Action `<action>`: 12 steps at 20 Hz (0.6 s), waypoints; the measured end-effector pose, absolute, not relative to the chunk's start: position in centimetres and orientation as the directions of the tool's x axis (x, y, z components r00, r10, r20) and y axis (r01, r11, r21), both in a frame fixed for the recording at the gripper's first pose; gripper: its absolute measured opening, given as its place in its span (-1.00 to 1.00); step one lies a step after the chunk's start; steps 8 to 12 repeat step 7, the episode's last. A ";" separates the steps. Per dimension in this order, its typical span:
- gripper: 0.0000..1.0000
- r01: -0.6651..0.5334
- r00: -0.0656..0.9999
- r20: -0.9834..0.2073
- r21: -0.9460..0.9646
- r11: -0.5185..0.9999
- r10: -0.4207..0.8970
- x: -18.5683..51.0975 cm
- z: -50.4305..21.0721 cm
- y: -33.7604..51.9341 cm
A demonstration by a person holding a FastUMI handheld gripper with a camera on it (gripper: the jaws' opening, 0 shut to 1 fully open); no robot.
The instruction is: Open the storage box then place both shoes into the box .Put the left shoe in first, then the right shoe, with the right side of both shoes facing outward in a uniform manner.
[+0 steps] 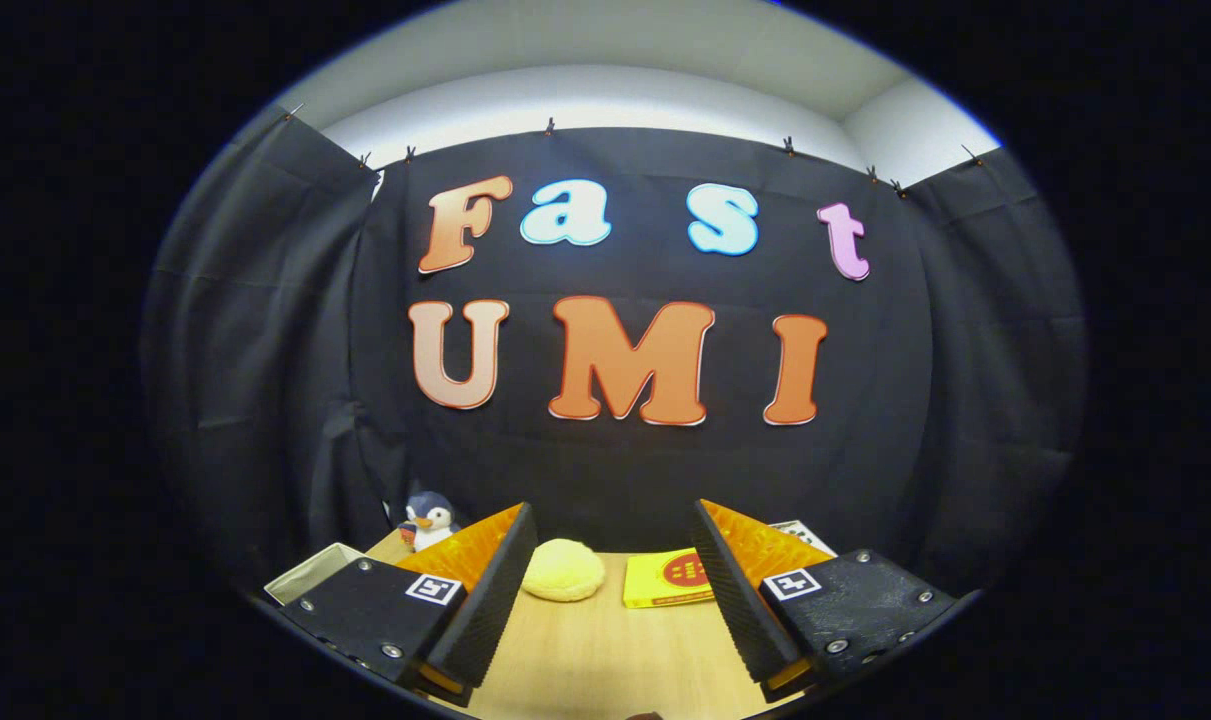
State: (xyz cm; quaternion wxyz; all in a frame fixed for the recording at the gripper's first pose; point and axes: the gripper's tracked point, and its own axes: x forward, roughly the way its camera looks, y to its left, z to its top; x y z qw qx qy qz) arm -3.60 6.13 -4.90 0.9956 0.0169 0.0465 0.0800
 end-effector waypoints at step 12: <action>0.92 -0.131 0.991 0.000 0.085 0.988 0.131 -3.7 -2.6 0.1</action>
